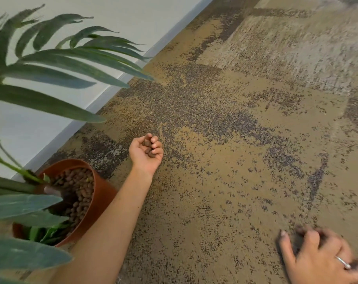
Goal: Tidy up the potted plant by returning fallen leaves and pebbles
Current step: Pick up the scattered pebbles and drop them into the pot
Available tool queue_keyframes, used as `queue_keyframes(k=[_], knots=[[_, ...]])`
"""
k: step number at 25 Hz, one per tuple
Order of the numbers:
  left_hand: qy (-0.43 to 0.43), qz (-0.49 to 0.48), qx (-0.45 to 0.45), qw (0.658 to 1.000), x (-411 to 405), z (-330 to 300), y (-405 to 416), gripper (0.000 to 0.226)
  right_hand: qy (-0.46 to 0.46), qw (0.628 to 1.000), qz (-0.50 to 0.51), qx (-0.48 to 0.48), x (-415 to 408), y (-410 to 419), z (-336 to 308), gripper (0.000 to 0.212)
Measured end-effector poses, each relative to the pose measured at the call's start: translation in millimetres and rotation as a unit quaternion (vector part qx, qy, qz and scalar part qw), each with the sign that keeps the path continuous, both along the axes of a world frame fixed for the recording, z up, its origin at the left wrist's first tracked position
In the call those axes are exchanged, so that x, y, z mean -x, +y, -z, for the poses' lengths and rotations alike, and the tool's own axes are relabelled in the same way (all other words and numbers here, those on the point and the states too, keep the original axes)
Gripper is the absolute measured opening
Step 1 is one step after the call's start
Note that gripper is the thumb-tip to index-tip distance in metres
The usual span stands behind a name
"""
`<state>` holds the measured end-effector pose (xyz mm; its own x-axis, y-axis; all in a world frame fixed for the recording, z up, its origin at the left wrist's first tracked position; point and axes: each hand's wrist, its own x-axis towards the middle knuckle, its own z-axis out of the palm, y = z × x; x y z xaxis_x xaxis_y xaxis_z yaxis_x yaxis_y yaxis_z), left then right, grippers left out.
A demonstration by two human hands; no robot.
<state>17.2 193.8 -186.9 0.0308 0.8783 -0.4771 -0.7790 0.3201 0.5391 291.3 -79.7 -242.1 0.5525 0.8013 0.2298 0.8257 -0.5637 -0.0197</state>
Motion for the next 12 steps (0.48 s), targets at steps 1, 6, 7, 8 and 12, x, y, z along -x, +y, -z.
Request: queue_keyframes(k=[1,6,7,8,12], knots=[[0.039,0.011,0.025,0.999,3,-1,-5,0.026,-0.001,1.000,0.004,-0.001,1,-1,-1,0.050],[0.427,0.133,0.067,0.892,24,-2,-45,0.033,-0.017,1.000,-0.001,0.011,-1,-7,1,0.049],[0.533,0.166,0.049,0.828,28,0,-56,0.033,-0.017,1.000,-0.003,0.011,-1,-8,2,0.049],[0.635,0.200,0.025,0.746,29,3,-69,0.035,-0.013,1.000,-0.005,0.011,1,-7,2,0.048],[0.831,0.259,-0.035,0.492,20,23,-114,0.038,0.025,1.000,-0.005,0.013,-1,-10,2,0.053]])
